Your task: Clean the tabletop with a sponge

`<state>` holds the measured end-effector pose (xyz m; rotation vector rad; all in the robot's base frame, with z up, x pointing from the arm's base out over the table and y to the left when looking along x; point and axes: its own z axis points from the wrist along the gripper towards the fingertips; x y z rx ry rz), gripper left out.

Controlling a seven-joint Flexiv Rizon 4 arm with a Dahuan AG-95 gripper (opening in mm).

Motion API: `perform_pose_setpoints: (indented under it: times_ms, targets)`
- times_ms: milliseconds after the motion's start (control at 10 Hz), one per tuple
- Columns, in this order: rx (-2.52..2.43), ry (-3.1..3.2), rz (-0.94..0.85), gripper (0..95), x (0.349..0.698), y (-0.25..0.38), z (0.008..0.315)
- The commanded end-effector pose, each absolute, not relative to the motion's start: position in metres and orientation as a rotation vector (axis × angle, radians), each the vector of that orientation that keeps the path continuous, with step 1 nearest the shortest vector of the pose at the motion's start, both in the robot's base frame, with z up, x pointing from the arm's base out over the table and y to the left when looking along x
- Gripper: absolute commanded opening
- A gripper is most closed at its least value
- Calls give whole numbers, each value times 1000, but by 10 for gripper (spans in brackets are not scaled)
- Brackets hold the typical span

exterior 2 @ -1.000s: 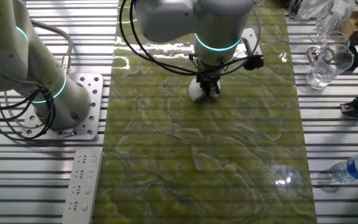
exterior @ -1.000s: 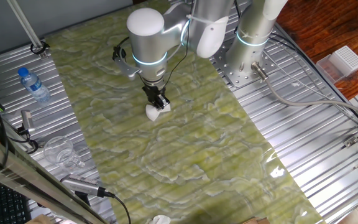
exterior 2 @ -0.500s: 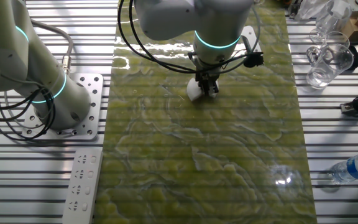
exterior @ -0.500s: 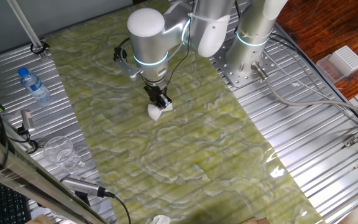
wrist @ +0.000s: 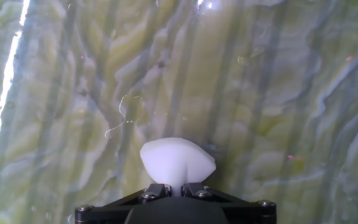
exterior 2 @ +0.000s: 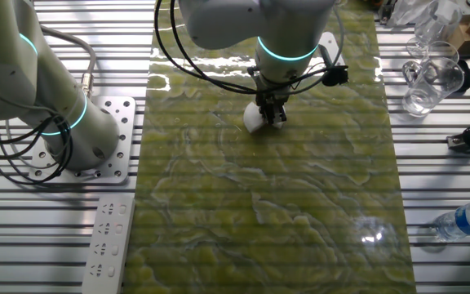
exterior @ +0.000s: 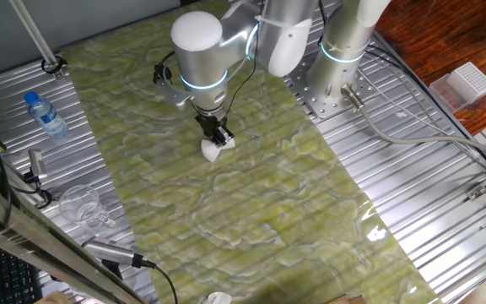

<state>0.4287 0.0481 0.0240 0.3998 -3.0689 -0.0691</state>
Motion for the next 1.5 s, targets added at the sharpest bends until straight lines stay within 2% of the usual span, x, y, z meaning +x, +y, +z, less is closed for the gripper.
perform_pose_setpoints:
  times_ms: [100,1500]
  targets:
    - [405,-3065,-71,0,426,46,25]
    - [543,-3120,-27,0,423,39,16]
